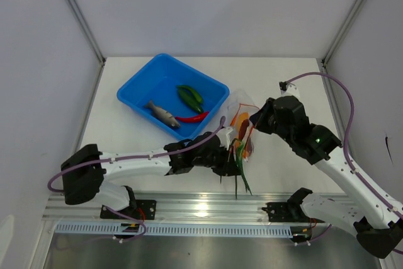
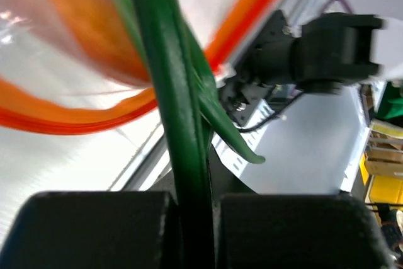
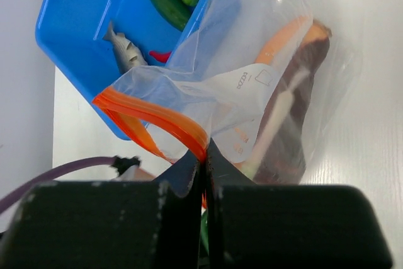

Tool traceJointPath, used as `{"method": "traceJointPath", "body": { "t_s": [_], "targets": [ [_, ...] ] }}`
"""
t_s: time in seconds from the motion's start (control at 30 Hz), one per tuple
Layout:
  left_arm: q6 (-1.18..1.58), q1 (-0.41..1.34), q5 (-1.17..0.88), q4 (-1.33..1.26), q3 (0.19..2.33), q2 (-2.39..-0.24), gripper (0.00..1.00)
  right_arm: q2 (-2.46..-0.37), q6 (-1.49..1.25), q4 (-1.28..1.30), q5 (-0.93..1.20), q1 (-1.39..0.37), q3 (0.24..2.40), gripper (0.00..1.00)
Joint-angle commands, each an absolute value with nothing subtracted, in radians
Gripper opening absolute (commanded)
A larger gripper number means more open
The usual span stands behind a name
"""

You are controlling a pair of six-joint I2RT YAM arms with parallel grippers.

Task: Place the food in the zip-top bag and seal the zipper
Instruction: Adjust the fake vegetable in the zipper food storage bag.

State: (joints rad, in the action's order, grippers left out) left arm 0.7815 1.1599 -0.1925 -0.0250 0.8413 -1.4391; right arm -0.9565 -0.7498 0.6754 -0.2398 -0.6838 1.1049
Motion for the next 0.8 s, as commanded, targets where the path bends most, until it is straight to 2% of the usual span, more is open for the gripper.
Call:
{"method": "traceJointPath", "body": {
  "t_s": [0.0,0.23,0.53,0.77],
  "targets": [
    [0.746,1.152,-0.25,-0.008,0.853,-1.342,0.01,-0.937,-0.692,0.608,-0.268,-0.692,1.1,0.0],
    [0.729,1.132,-0.357,0.155,0.951,-1.29,0.01,-0.922,-0.575,0.589,-0.307,-0.721,1.057,0.0],
    [0.667,1.082,-0.244,0.454,1.178,-1.304,0.01,-0.899,-0.511,0.611,-0.293,-0.758,1.063,0.0],
    [0.53,0.962,-0.365,0.583,1.298,-1.368,0.0,-0.899,-0.488,0.638,-0.222,-0.767,1.092,0.0]
  ]
}}
